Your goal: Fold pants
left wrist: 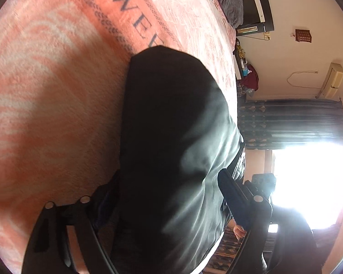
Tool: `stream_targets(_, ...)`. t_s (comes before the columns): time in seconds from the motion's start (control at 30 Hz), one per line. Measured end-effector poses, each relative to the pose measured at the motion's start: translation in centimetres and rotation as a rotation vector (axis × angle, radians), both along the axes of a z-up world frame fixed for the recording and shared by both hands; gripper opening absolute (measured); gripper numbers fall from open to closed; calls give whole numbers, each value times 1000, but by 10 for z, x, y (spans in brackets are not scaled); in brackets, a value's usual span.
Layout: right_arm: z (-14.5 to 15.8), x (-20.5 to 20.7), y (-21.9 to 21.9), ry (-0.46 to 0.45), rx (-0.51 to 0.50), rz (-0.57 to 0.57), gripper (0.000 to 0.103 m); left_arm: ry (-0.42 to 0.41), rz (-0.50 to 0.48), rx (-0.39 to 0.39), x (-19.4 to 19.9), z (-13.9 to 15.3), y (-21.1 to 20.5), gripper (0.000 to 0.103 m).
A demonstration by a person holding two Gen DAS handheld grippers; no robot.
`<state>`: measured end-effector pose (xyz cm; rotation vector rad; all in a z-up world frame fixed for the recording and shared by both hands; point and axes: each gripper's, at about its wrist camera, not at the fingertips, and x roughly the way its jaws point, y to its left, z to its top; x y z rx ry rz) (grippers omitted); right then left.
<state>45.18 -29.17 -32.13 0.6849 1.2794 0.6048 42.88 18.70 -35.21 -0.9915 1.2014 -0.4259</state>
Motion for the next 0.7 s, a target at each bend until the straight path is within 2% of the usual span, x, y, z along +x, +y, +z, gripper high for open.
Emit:
stream_targets(0.13, 57, -18, -8, -185, -66, -33, 66, -57, 98, 158, -20, 39, 7, 90)
stream_targets(0.2, 73, -35, -9, -244, -11, -9, 65, -111, 101, 203, -31, 52, 0, 92)
stream_targets(0.23, 75, -43, -5, -251, 8, 12, 63, -135, 93, 240, -37, 57, -6, 92)
stream_targets(0.3, 69, -40, 20, -233, 15, 53, 62, -153, 98, 387, -41, 58, -16, 92)
stream_targets(0.37, 51, -32, 34, -176, 3, 56, 60, -117, 121, 510, -41, 49, -25, 92)
stream_targets(0.43, 28, -31, 33, -128, -49, 26, 50, -71, 110, 514, -53, 37, -21, 92)
stream_targets(0.5, 15, -32, 28, -99, -51, 20, 46, -58, 113, 520, -55, 27, -20, 94)
stream_targets(0.57, 23, -33, 24, -106, -15, 14, 48, -61, 124, 498, -61, 32, -13, 93)
stream_targets(0.63, 41, -32, 21, -158, 17, 3, 52, -83, 133, 473, -62, 35, -12, 93)
stream_targets(0.7, 53, -21, 20, -183, 43, -21, 55, -117, 146, 479, -65, 36, -13, 93)
